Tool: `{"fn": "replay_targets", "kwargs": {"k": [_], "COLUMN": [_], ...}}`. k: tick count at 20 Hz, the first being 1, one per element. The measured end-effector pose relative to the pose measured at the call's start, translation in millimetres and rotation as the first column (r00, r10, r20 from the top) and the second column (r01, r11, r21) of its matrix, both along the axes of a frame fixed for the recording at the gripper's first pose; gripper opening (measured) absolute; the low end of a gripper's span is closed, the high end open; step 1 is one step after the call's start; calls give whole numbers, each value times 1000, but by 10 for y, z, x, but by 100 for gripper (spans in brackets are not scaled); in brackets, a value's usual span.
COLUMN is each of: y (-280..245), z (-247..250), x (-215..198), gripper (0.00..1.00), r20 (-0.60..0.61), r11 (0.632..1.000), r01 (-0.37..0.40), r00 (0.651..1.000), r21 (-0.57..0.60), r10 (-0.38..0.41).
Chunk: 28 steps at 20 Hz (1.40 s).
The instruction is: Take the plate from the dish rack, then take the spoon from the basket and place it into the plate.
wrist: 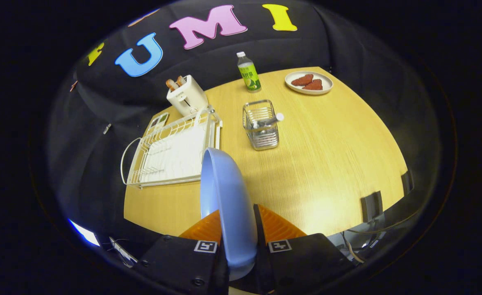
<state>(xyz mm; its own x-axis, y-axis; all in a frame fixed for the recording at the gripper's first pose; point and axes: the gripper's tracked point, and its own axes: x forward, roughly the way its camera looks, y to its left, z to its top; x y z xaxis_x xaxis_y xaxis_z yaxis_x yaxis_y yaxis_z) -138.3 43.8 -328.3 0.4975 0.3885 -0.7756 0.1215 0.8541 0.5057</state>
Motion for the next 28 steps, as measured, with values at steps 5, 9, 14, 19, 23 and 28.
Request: {"fn": "replay_targets", "kwargs": {"k": [5,9,14,19,23,28], "y": [190,211,245,191,163,-4], "z": [-331,-564,-709,-856,-1000,-1155], "x": [55,64,79,123,93,106], "gripper": [31,31,31,42,52,63], "r20": [-46,-98,-121,-141,-170,-169], "r11": [993,988,990,995,999,999], "r01": [43,69,52,54,33,20], "r00": [998,994,992,989,985,985], "r21": [111,137,129,86,42,-43], "r10": [-38,-56,-36,-41,-26,-27]}}
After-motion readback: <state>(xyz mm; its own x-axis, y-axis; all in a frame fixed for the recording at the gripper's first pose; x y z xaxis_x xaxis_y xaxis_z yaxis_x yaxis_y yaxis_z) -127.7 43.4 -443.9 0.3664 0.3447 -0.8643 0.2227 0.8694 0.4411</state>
